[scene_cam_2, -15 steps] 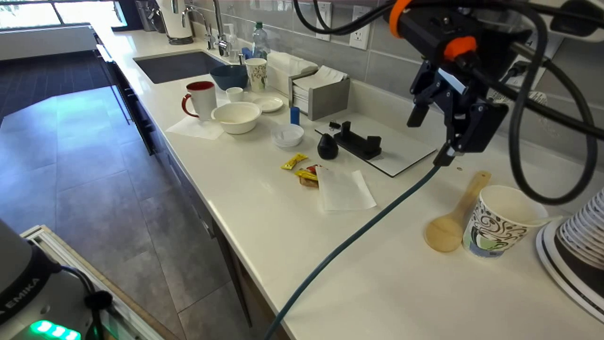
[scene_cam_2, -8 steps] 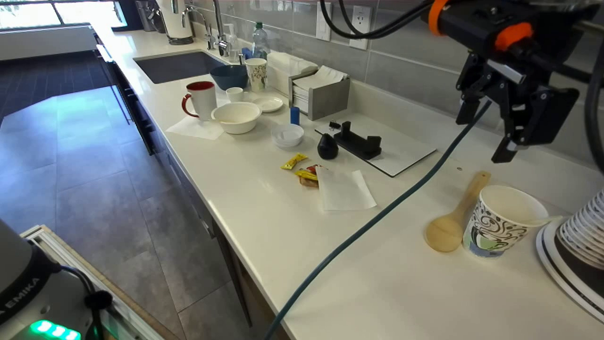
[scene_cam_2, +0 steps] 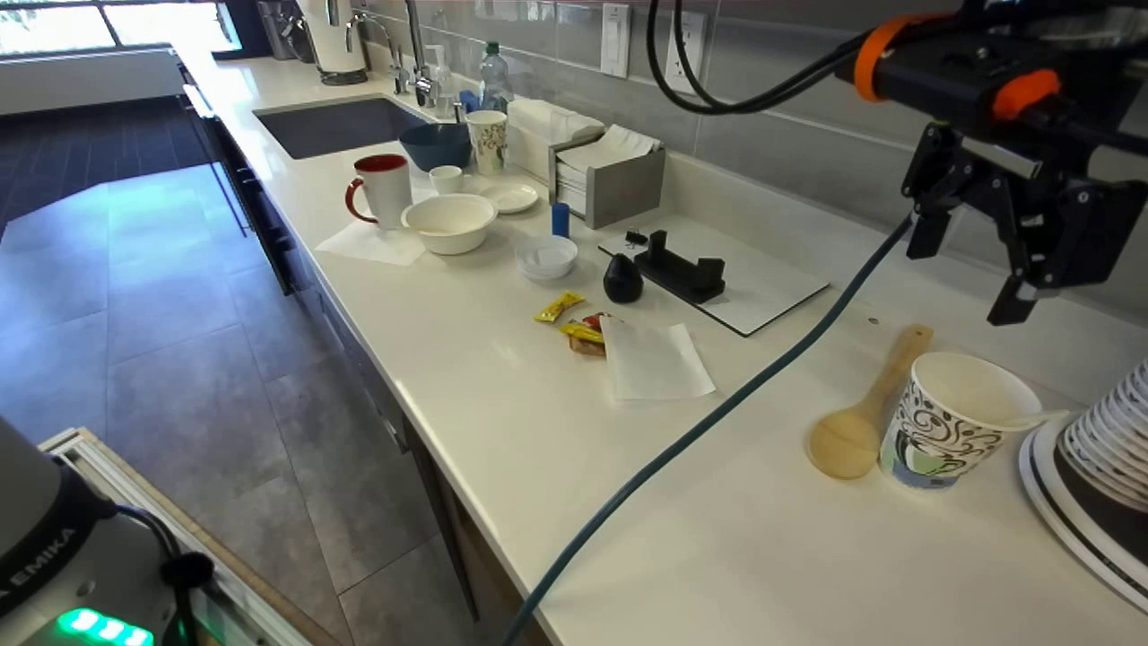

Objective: Put the paper cup on the blue bloc on the left

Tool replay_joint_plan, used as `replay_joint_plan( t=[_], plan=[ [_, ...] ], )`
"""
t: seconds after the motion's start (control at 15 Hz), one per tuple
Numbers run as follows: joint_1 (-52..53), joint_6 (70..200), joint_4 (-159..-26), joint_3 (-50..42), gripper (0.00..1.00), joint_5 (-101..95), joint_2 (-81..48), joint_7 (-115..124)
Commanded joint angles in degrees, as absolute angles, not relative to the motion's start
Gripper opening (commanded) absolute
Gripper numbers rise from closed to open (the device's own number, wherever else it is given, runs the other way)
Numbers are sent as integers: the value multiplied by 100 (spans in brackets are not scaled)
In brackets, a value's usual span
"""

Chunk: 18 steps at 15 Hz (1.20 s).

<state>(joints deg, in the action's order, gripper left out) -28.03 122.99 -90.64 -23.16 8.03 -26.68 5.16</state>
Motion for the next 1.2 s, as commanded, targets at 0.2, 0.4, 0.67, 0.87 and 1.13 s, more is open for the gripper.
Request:
replay_joint_plan(
  t=[0.2, 0.4, 0.67, 0.87, 1.13],
  plan=[
    [-3063, 11858, -8195, -1949, 100, 927, -3510, 560],
    [-3121, 11717, -7919, -1896, 100, 928, -3782, 616],
    [-3178, 11586, -7572, -1890, 100, 895, -4059, 736],
    [-3260, 11476, -7438, -1861, 100, 891, -4151, 701],
    [-3330, 11369, -7250, -1824, 94, 890, -4298, 739]
  ],
)
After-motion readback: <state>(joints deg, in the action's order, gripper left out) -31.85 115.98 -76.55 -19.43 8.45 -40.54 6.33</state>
